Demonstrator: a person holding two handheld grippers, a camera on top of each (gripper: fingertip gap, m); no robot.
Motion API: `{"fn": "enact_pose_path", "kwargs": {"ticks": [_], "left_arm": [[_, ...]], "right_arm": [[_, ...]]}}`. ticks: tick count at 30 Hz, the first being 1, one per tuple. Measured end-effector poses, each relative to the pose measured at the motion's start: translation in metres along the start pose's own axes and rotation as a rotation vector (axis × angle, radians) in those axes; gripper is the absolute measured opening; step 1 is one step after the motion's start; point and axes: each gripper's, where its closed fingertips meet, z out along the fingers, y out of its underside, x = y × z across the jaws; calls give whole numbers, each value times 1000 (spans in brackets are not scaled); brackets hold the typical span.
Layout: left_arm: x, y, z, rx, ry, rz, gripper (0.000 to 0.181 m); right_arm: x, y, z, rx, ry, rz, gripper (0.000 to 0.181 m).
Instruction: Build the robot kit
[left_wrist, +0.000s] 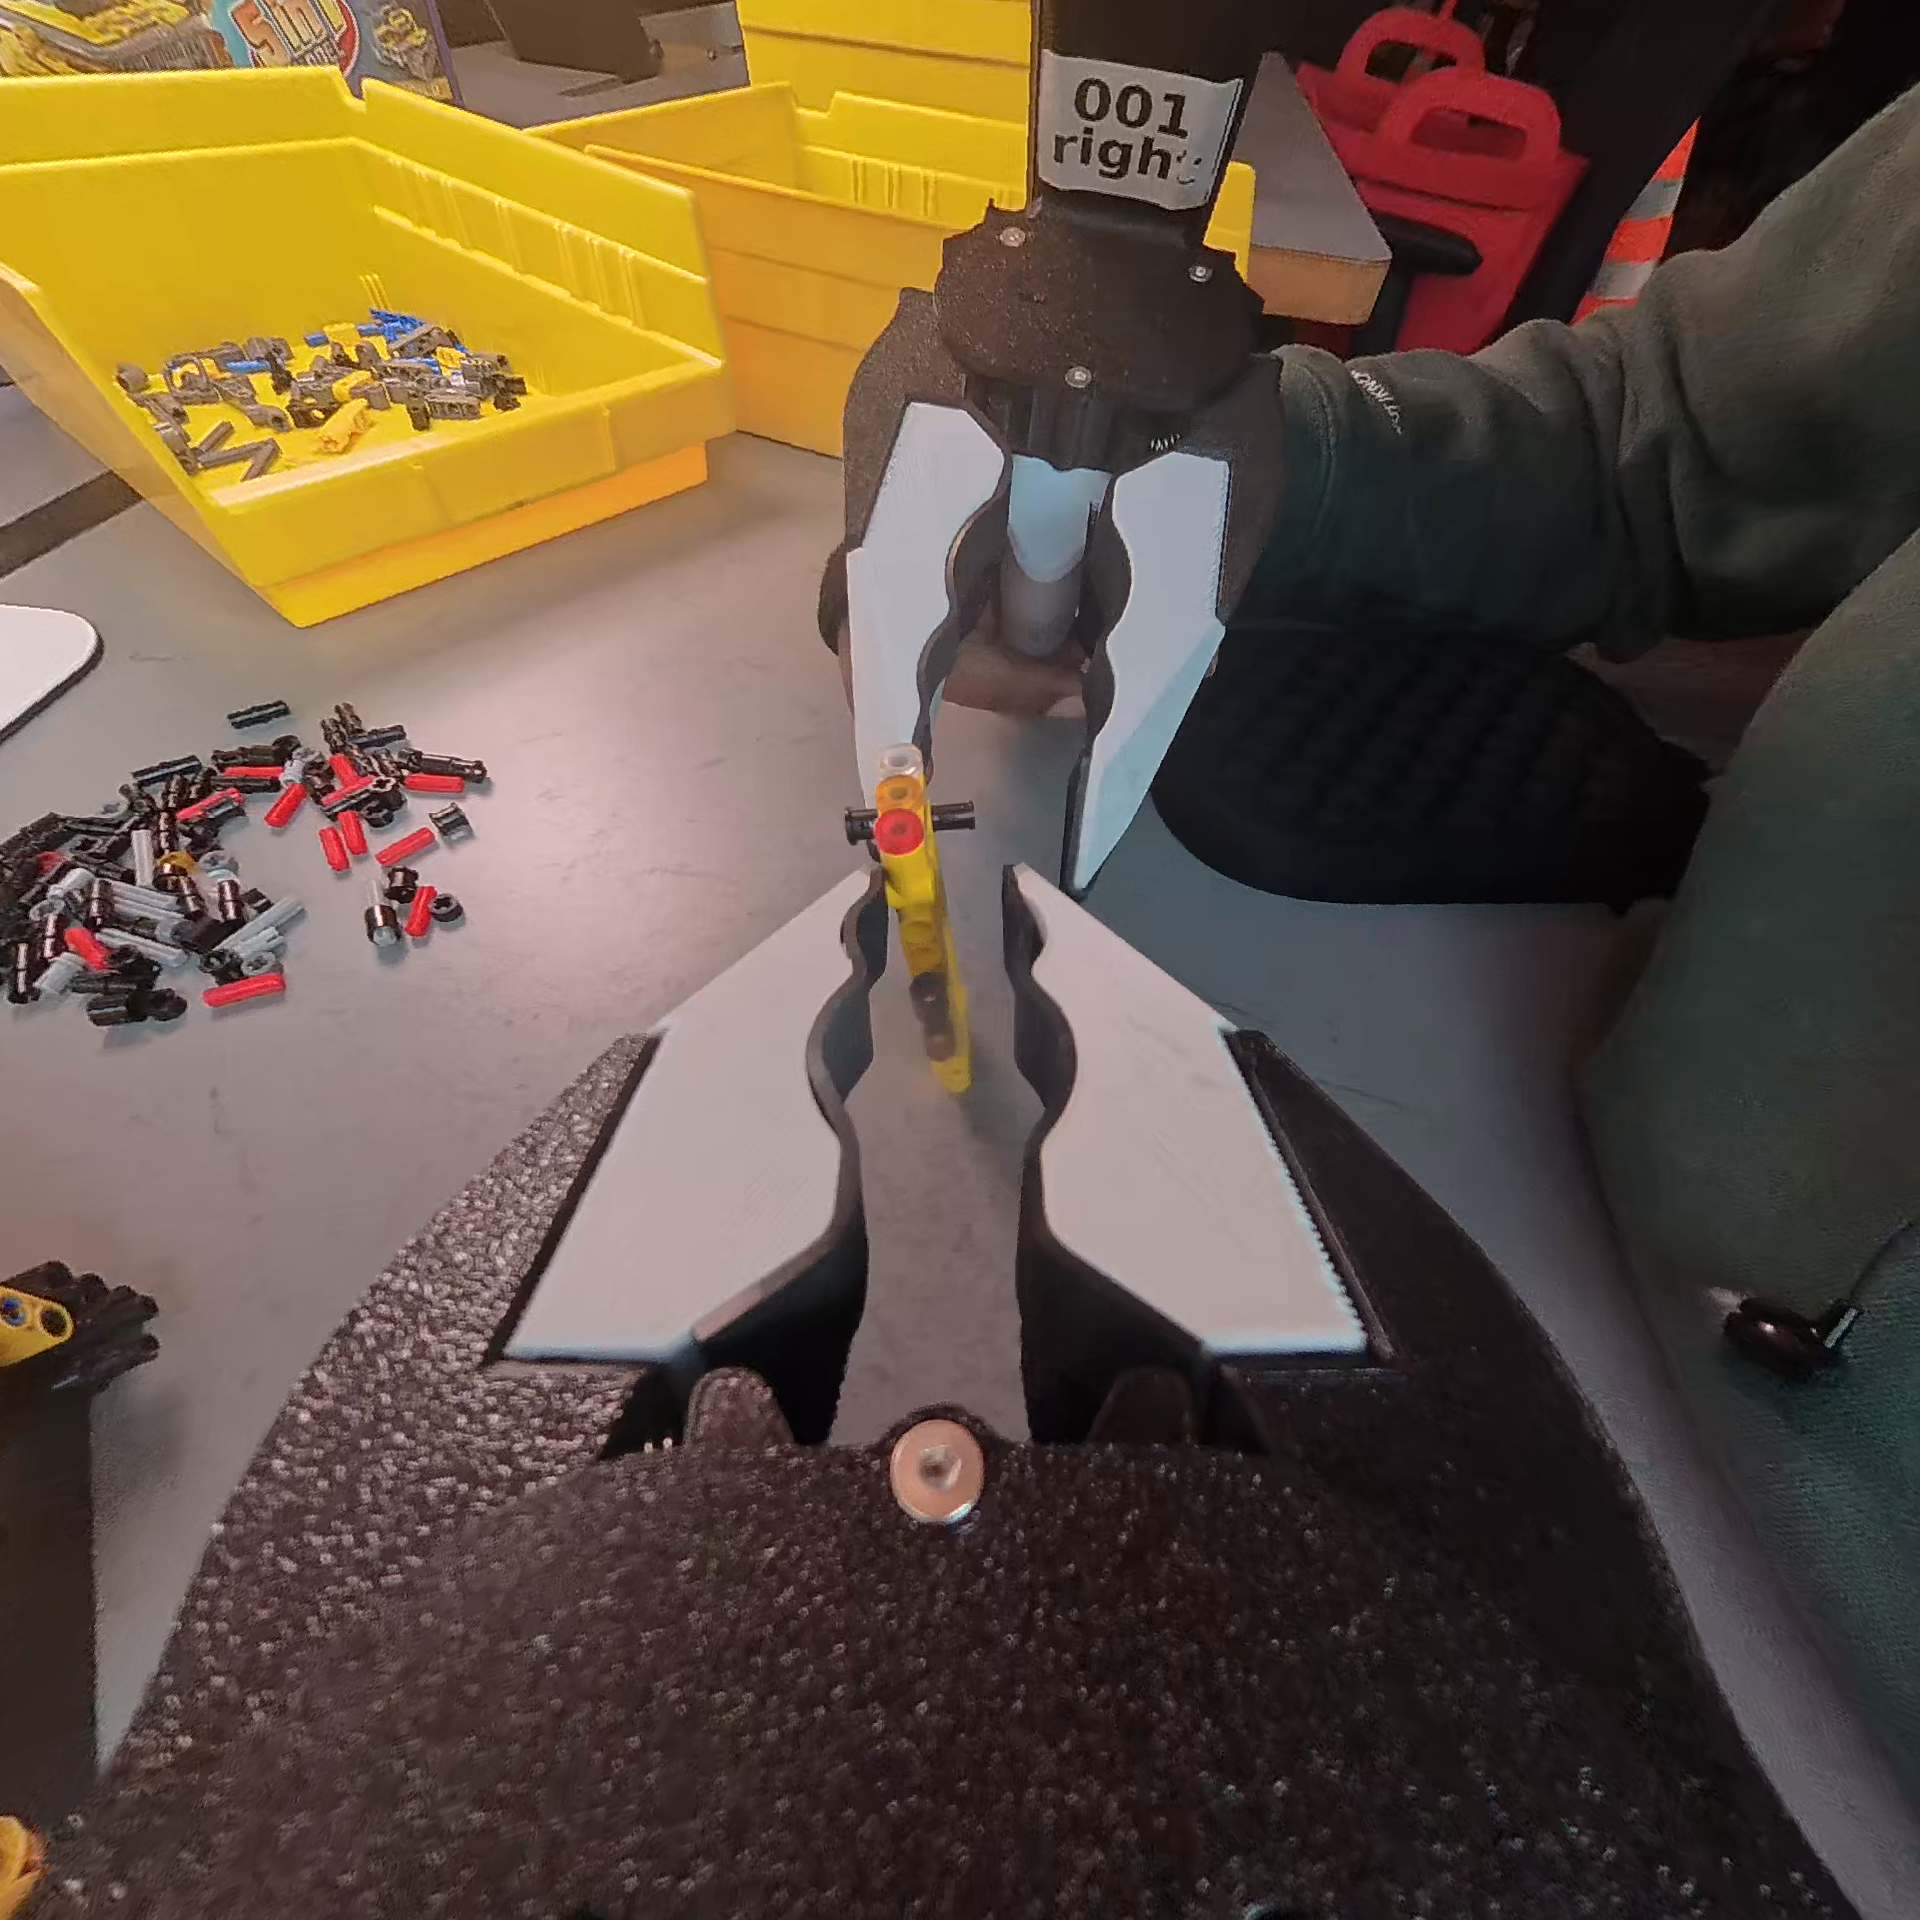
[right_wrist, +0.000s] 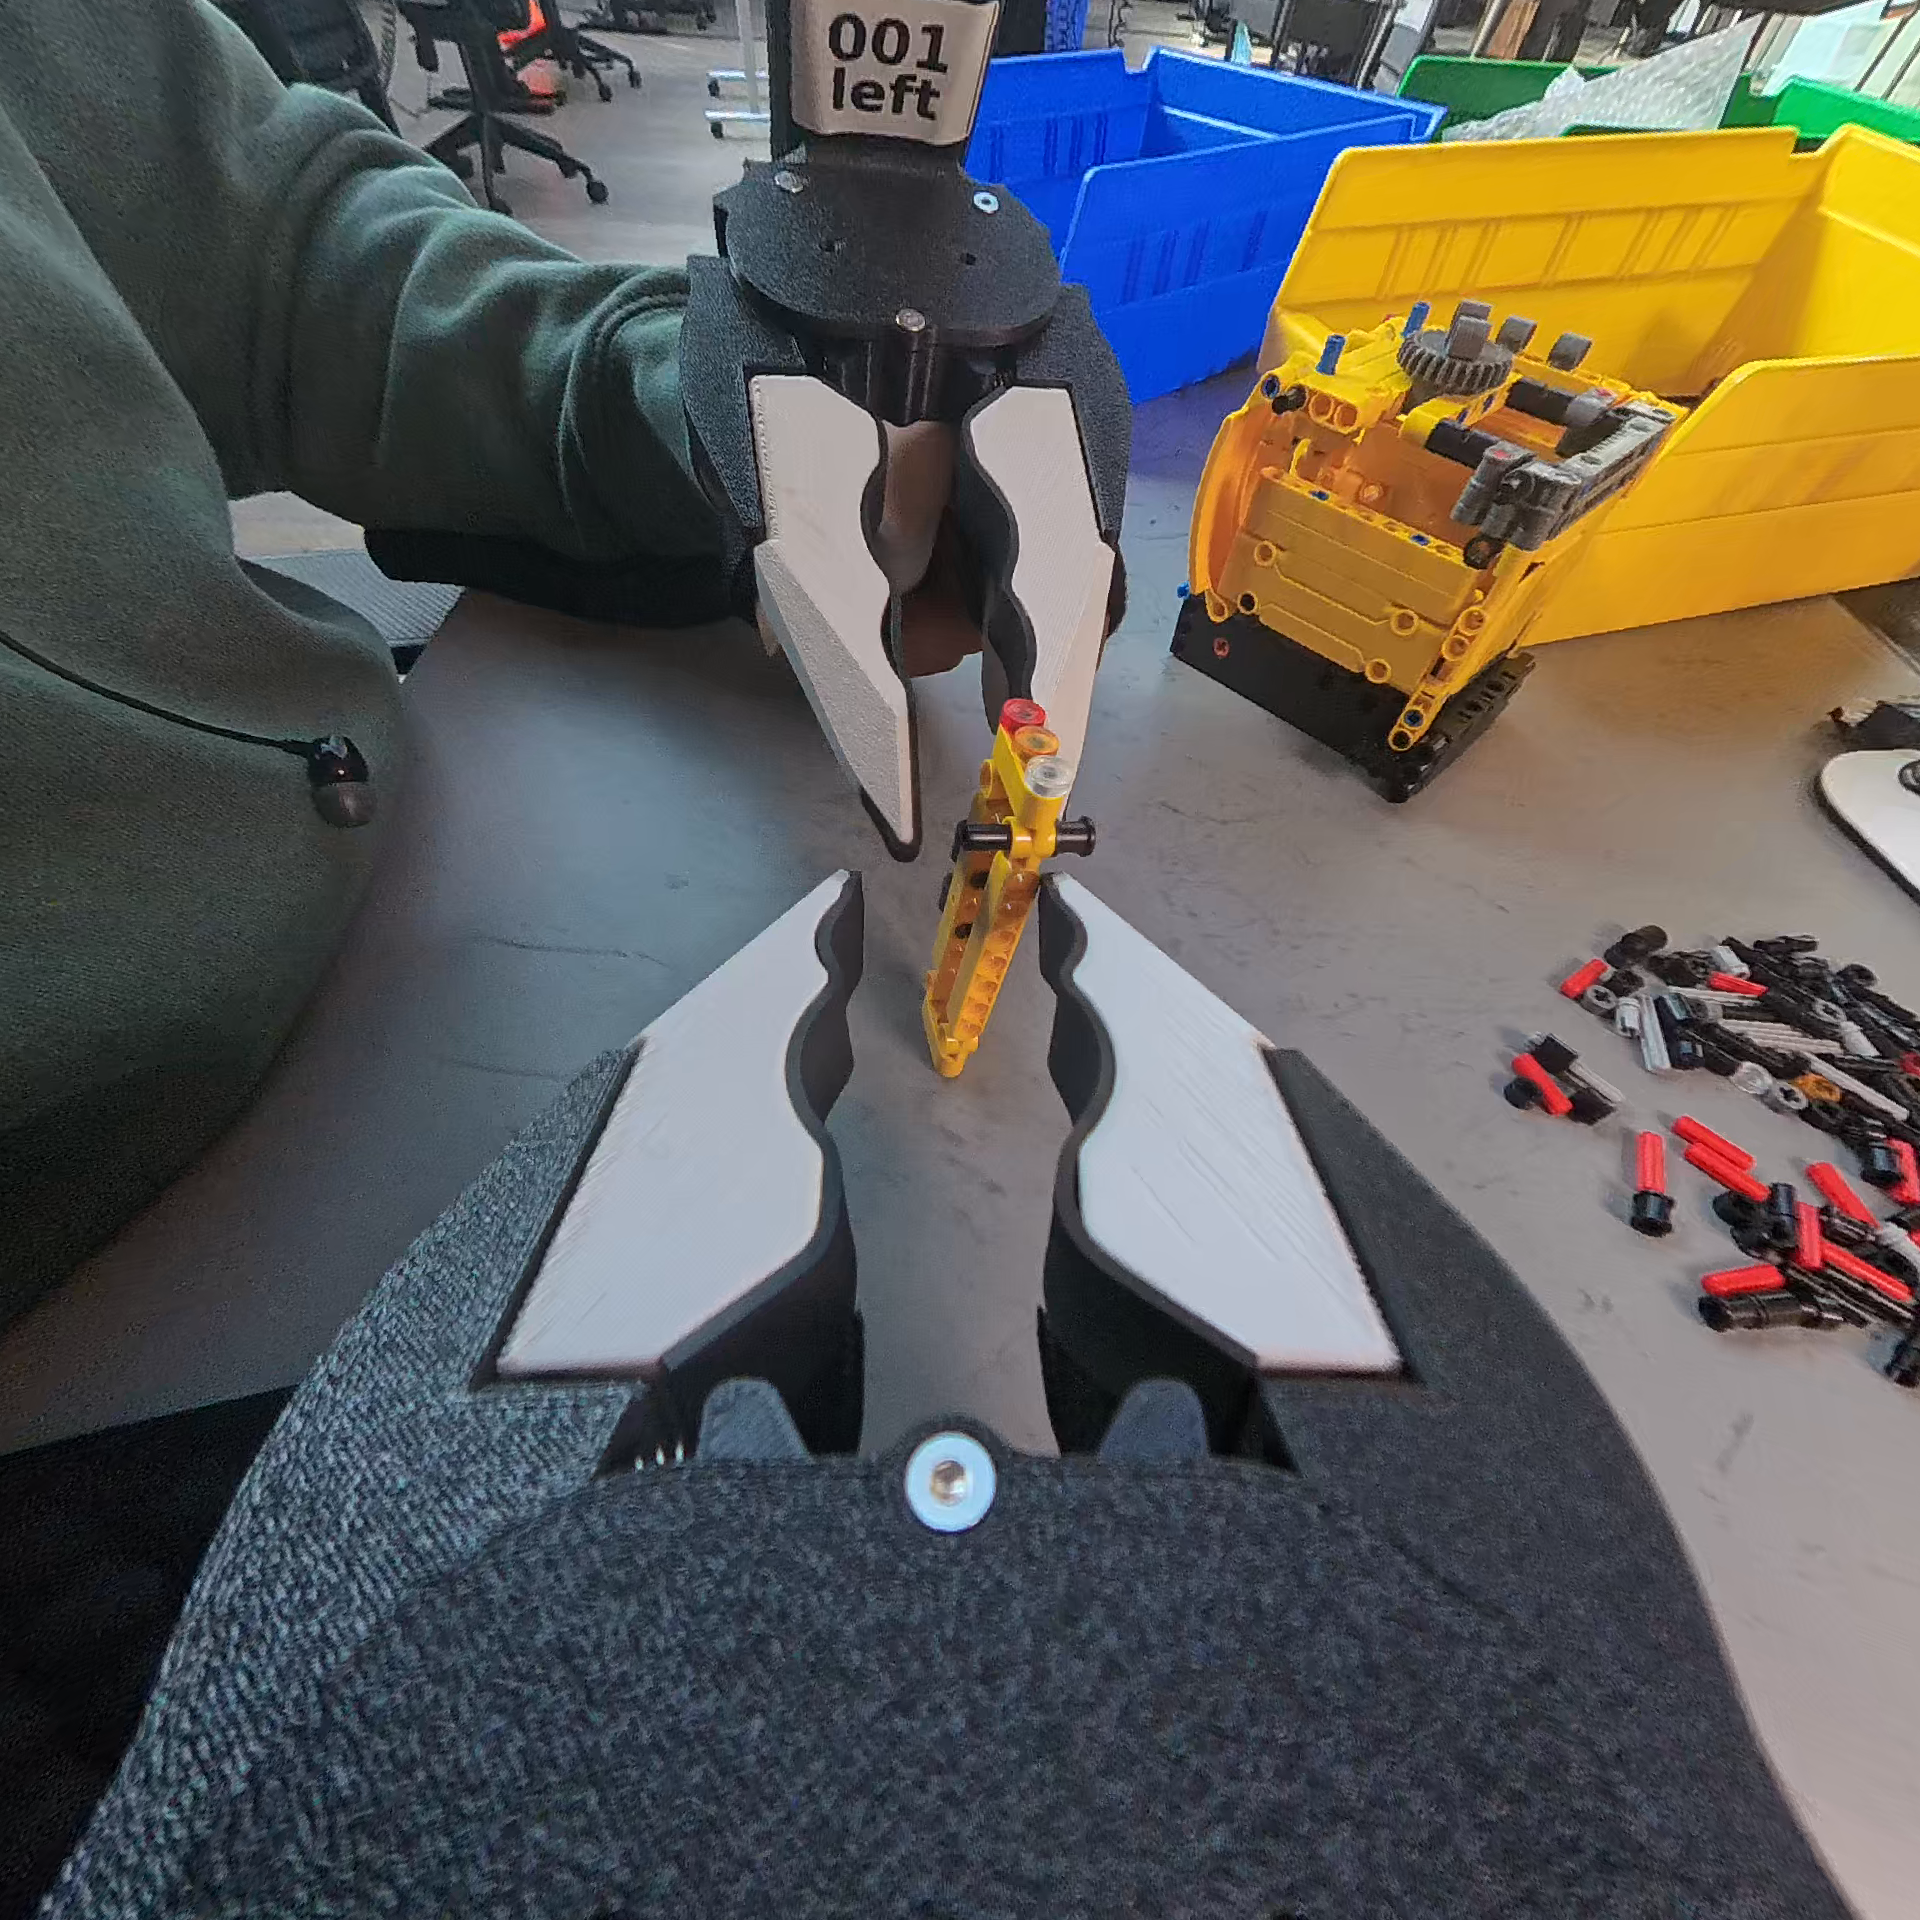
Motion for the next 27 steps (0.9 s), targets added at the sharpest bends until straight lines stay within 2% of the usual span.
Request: {"fn": "enact_pose_path", "kwargs": {"ticks": [7,19,22,27], "left_arm": [[-5,0,-2,-2,-47,31,7],[-4,0,0,-11,-64,63,10],[-3,4,3,-30,-71,84,12],[-7,3,3,-26,-81,60,15]], "right_arm": [[3,-11,-3,60,14,27,33],[8,-29,-3,128,43,71,29],[9,-24,0,94,56,66,9],[11,-25,-3,107,55,84,7]]}}
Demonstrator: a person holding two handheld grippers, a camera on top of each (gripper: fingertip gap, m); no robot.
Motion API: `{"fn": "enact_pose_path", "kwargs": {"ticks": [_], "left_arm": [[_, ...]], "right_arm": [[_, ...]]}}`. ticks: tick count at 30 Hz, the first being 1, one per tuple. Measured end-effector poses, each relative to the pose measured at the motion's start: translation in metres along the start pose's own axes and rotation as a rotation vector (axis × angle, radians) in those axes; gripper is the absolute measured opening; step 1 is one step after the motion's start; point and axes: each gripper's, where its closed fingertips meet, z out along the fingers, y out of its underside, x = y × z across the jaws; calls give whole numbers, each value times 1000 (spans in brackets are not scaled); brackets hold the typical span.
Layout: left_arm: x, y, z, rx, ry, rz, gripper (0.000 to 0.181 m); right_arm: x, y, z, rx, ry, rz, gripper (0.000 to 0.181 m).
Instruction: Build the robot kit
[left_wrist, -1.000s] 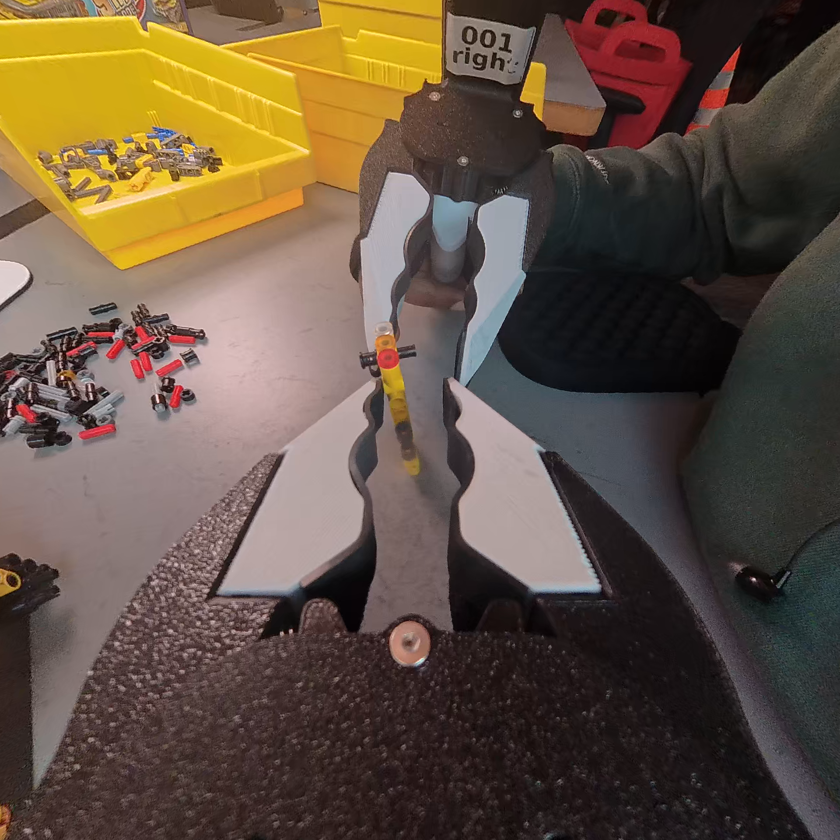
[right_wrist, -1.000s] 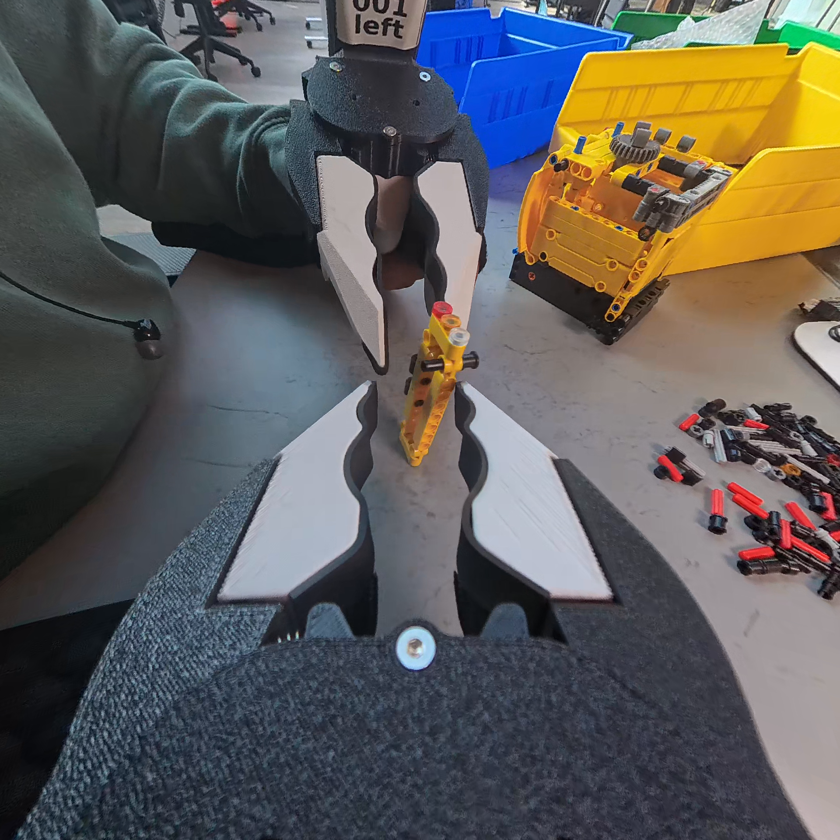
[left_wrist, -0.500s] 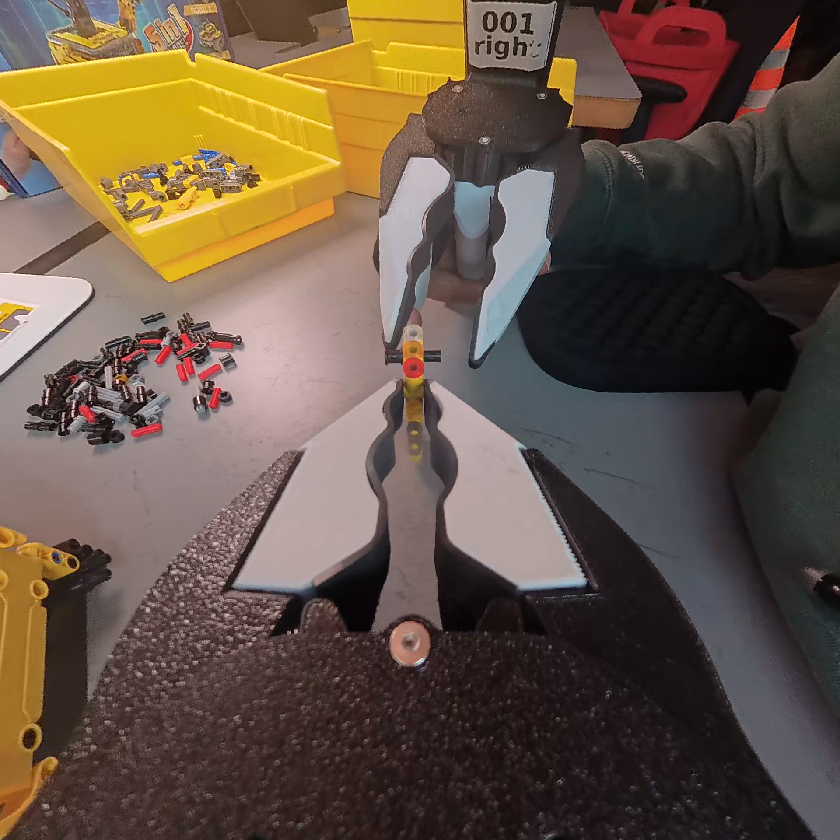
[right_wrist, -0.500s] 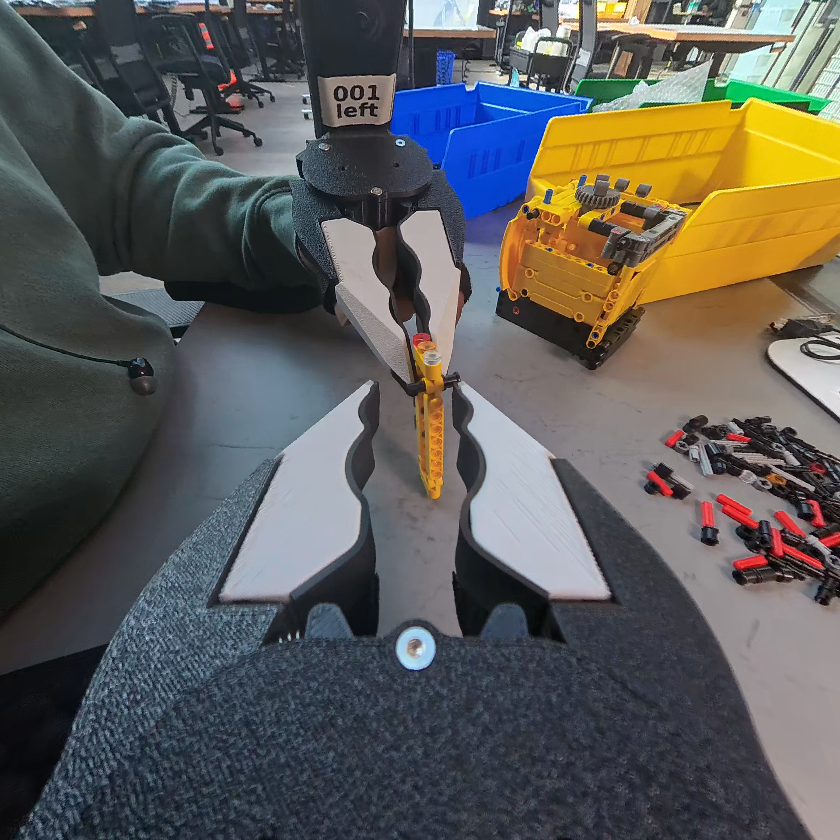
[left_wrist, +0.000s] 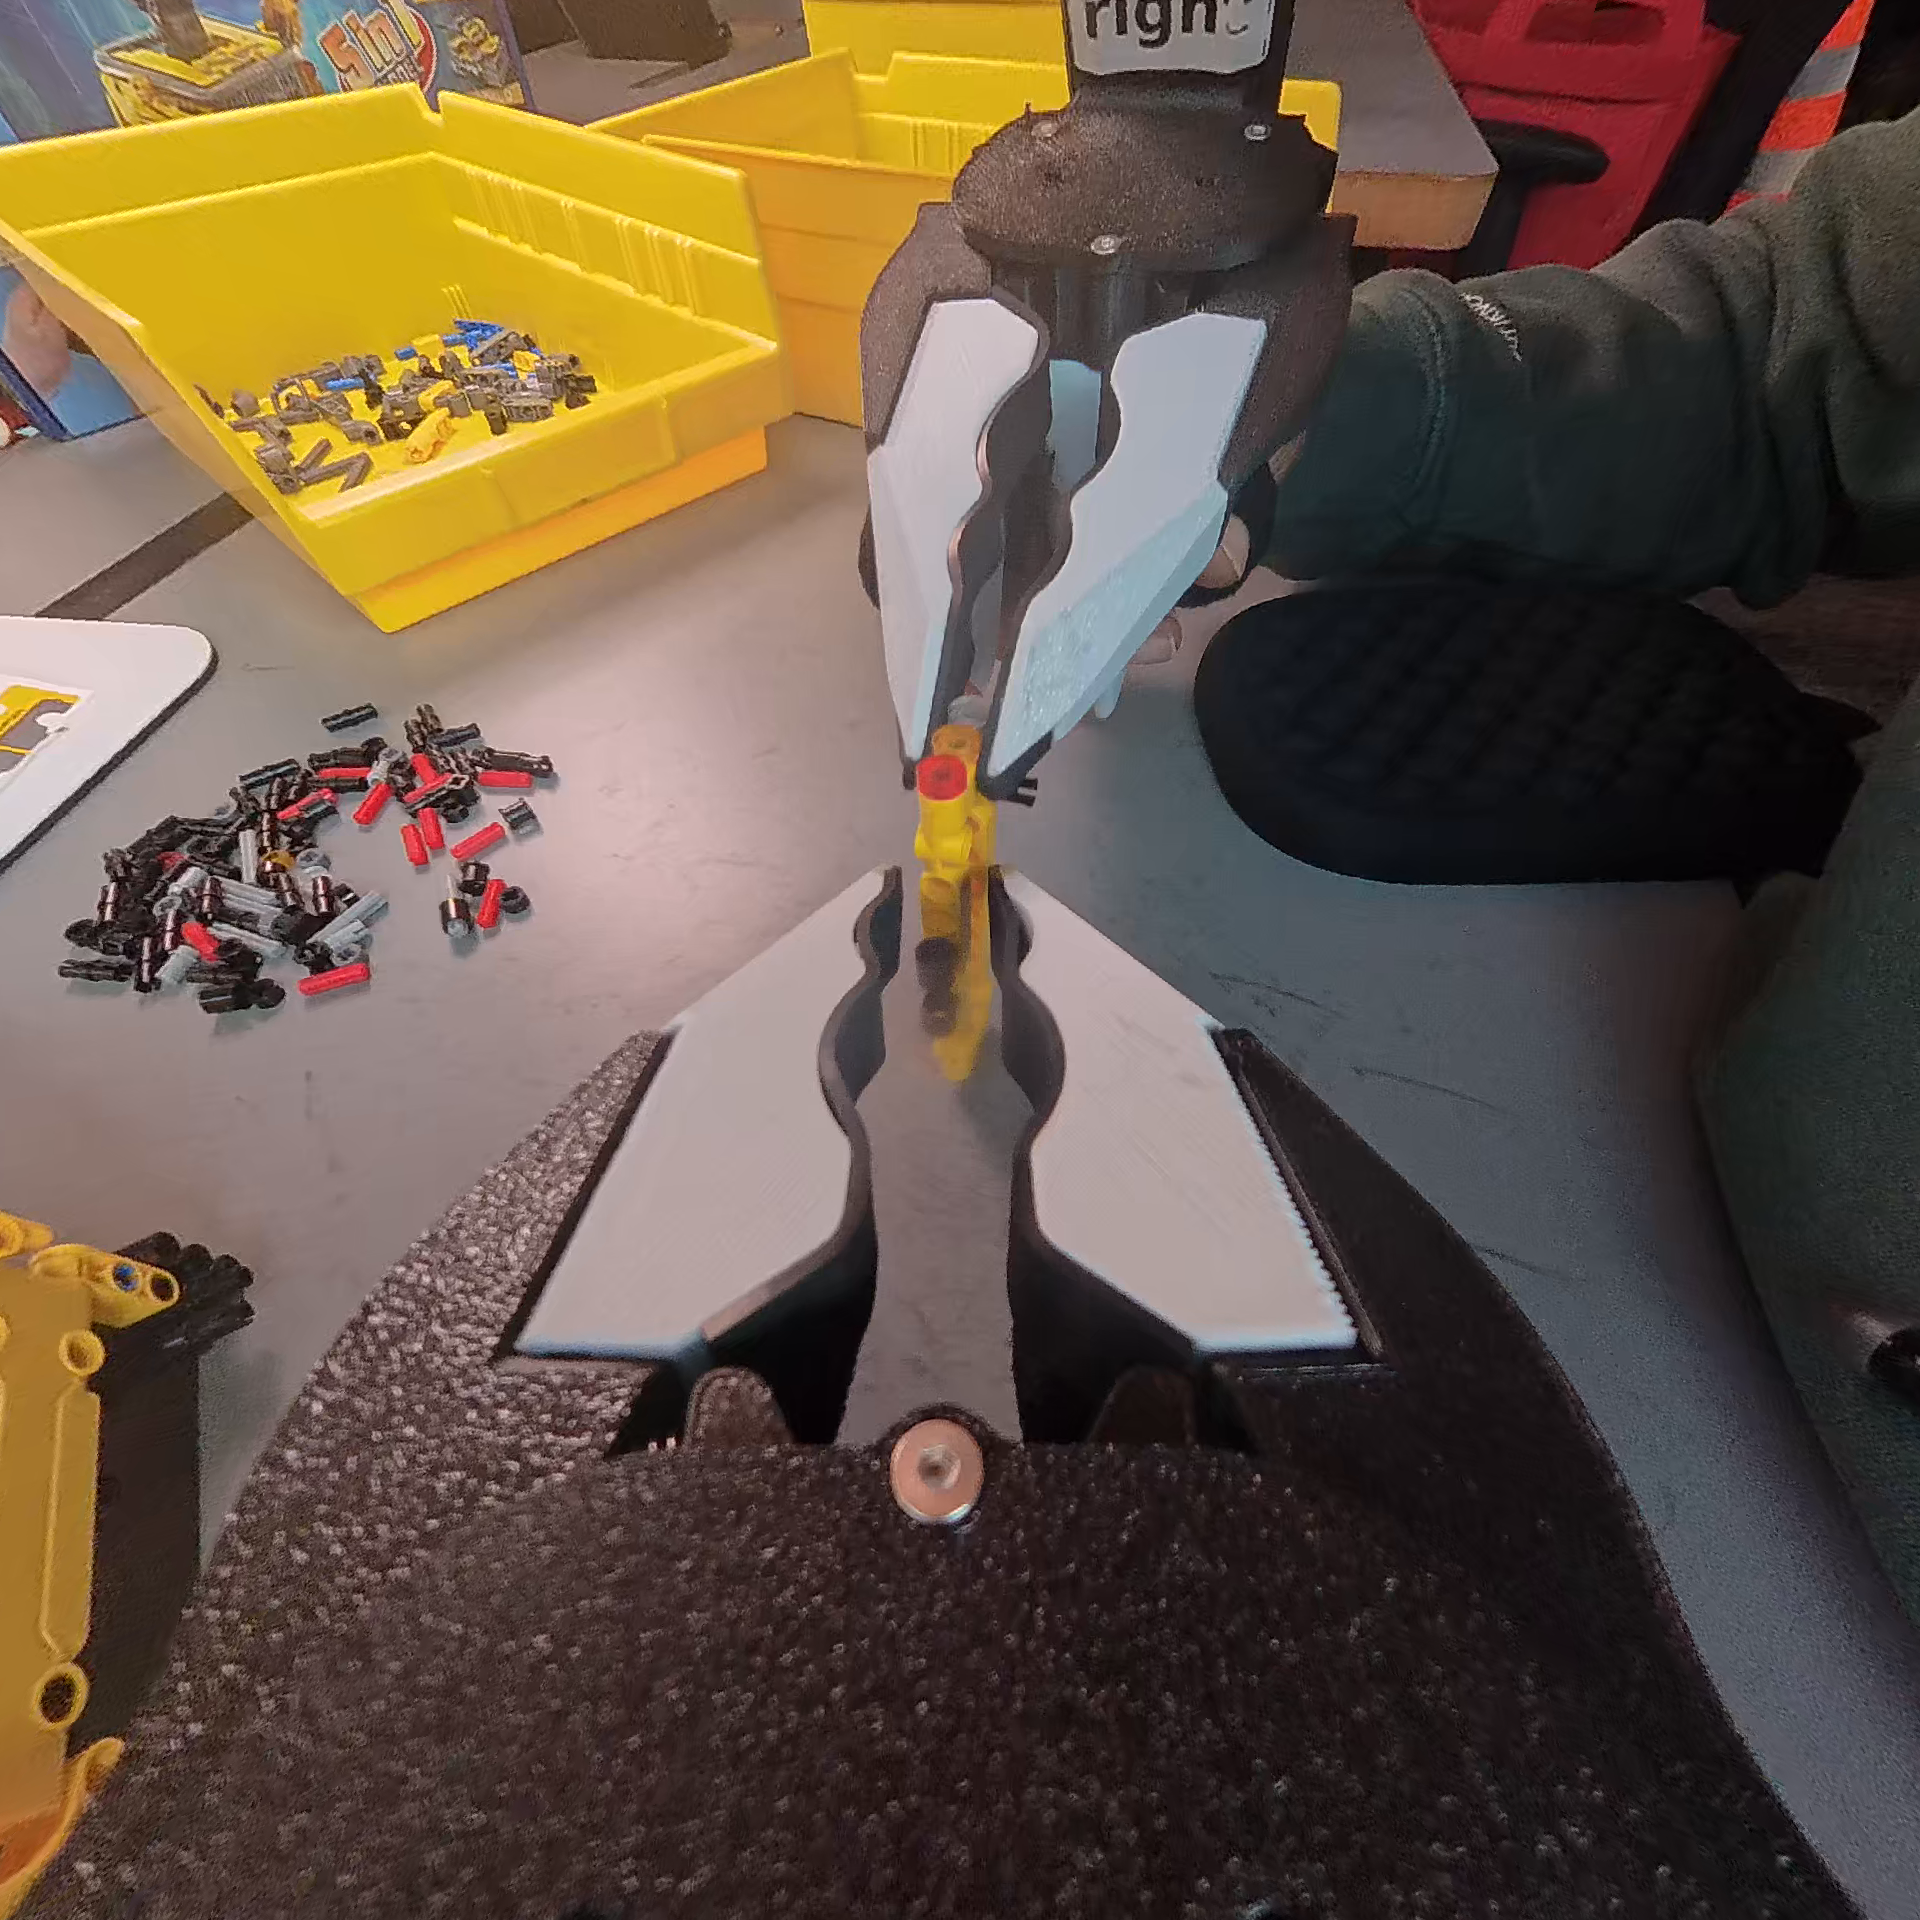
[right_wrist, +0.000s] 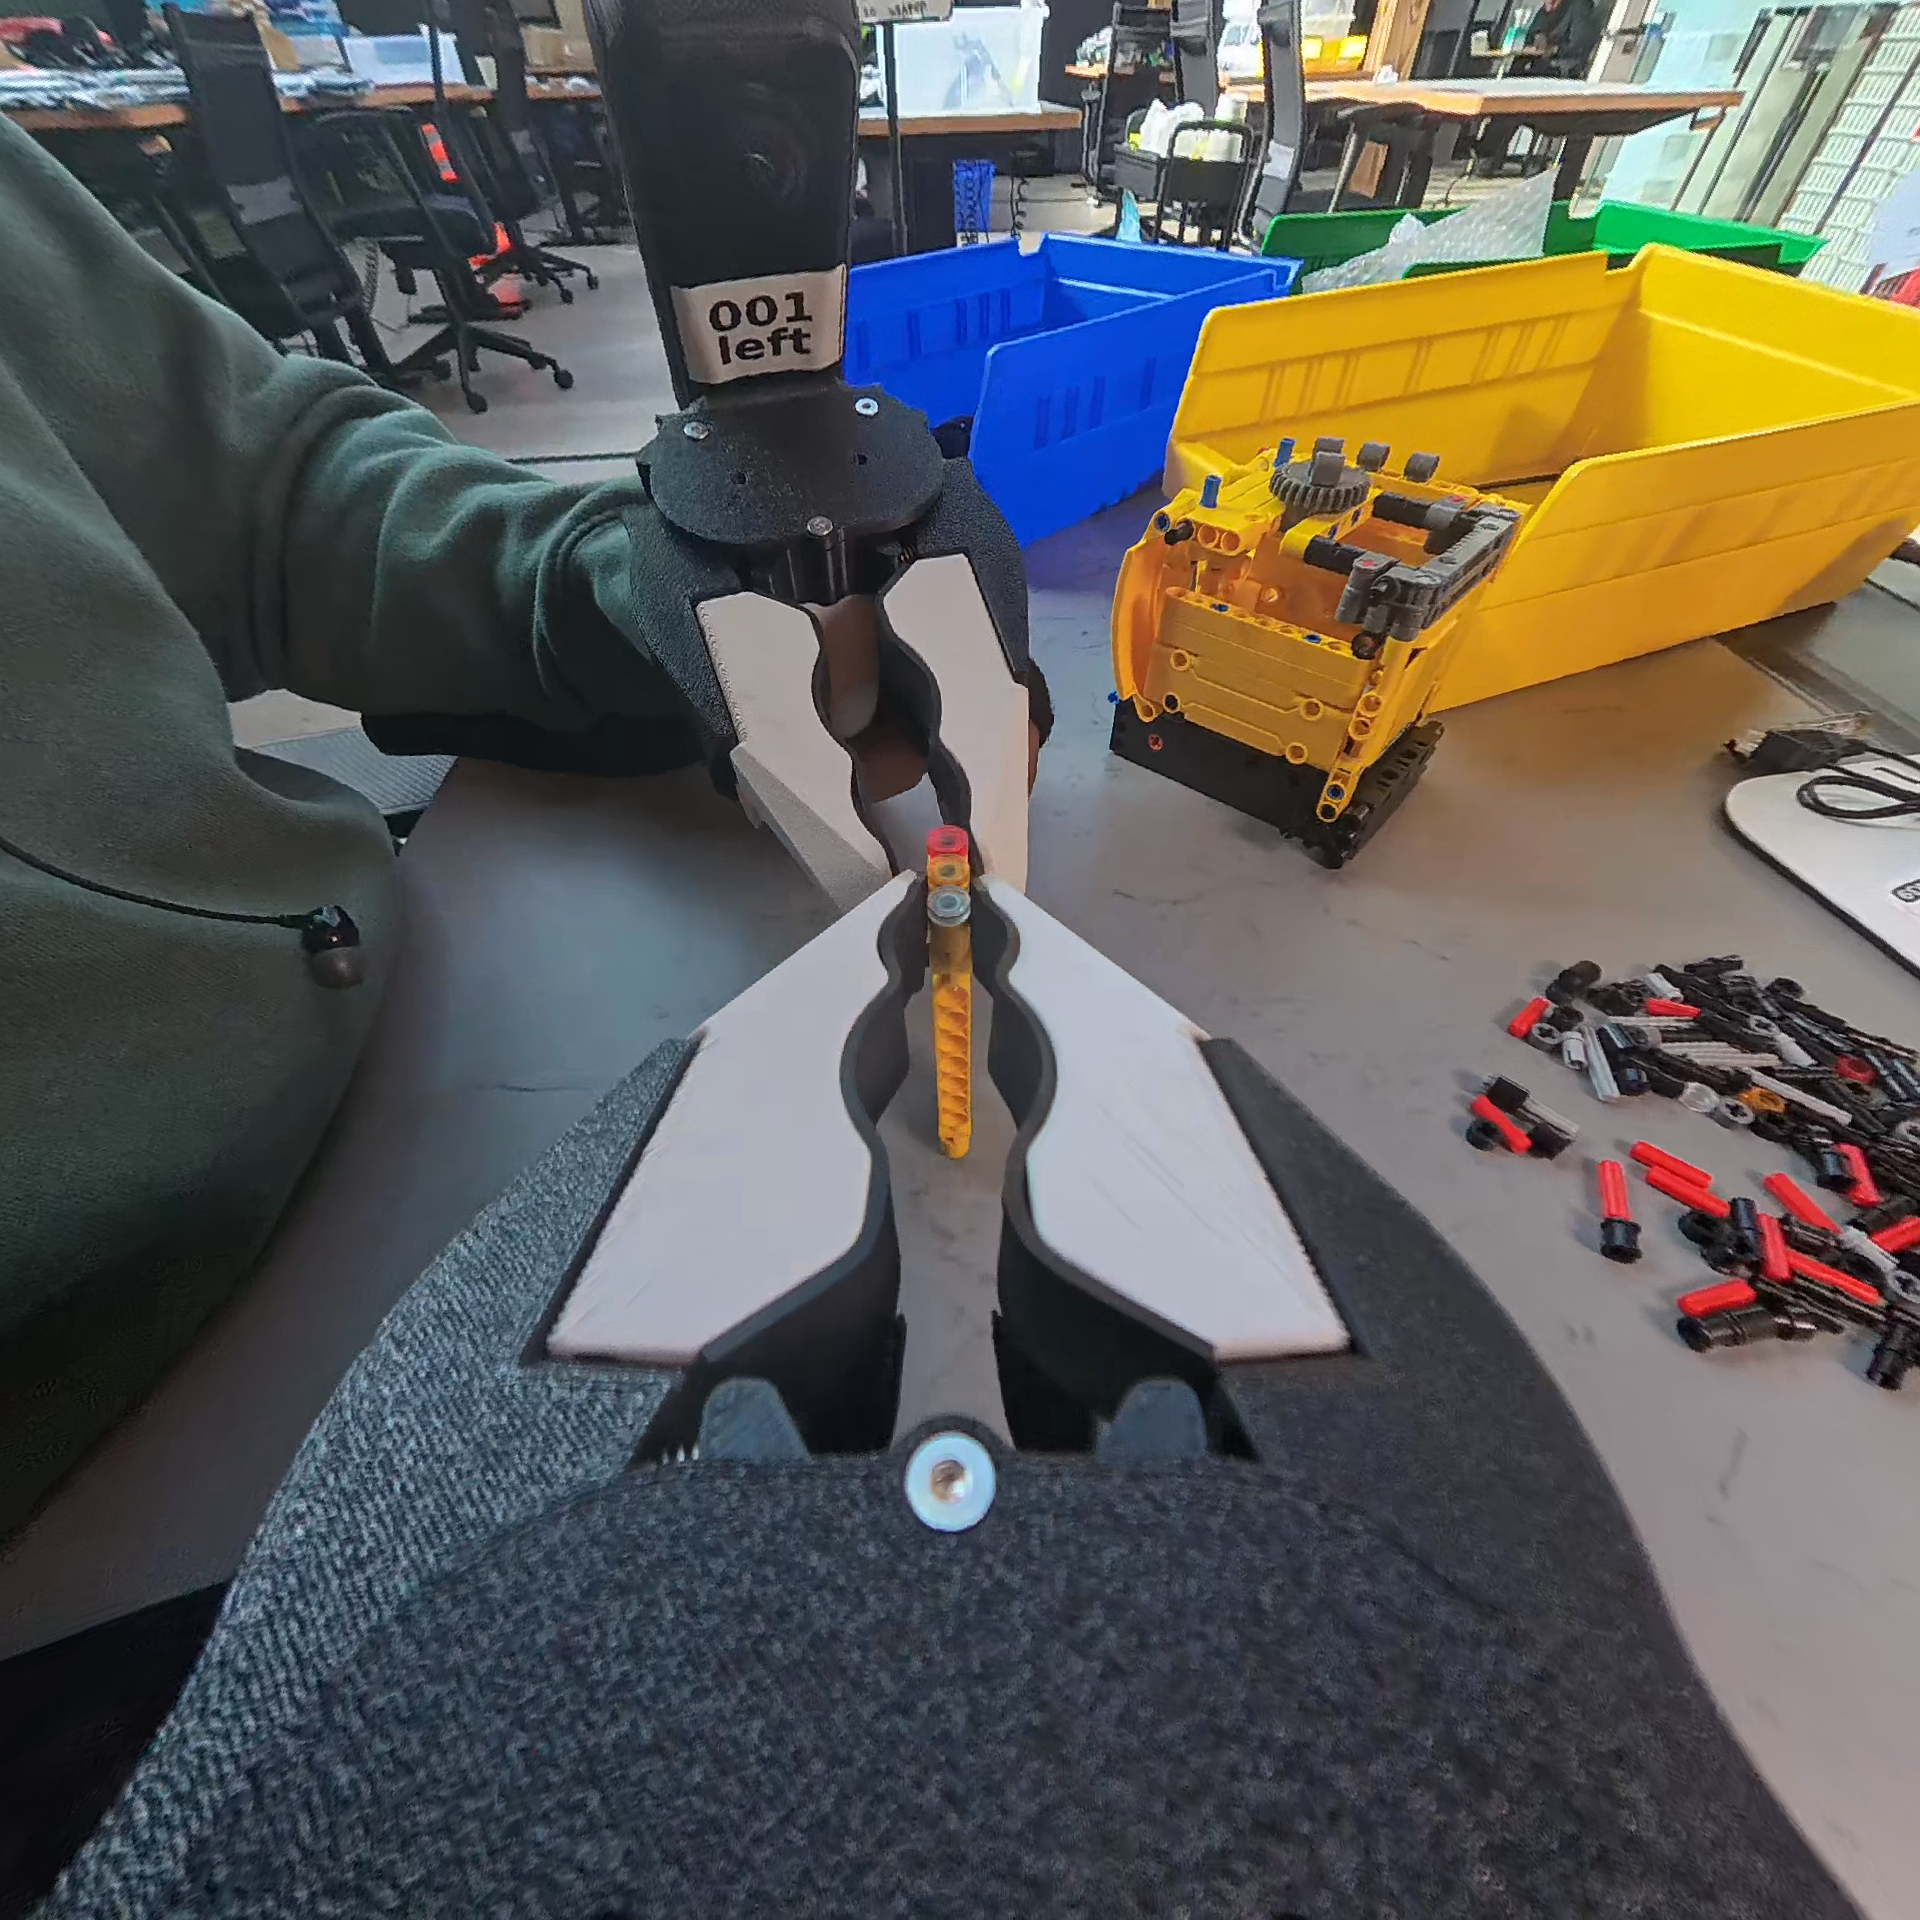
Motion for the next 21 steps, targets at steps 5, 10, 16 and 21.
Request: {"fn": "enact_pose_path", "kwargs": {"ticks": [5,10,16,21], "left_arm": [[-2,-4,-2,28,-7,-5,15],[-7,-11,-8,57,-27,-7,9],[-17,-16,-18,95,-8,-84,9],[-9,2,-11,-25,26,-7,7]], "right_arm": [[-2,-23,-8,138,-16,29,7],[8,-29,-14,195,13,77,7],[20,-9,-16,88,44,100,9],[13,15,-14,-55,5,41,9]]}}
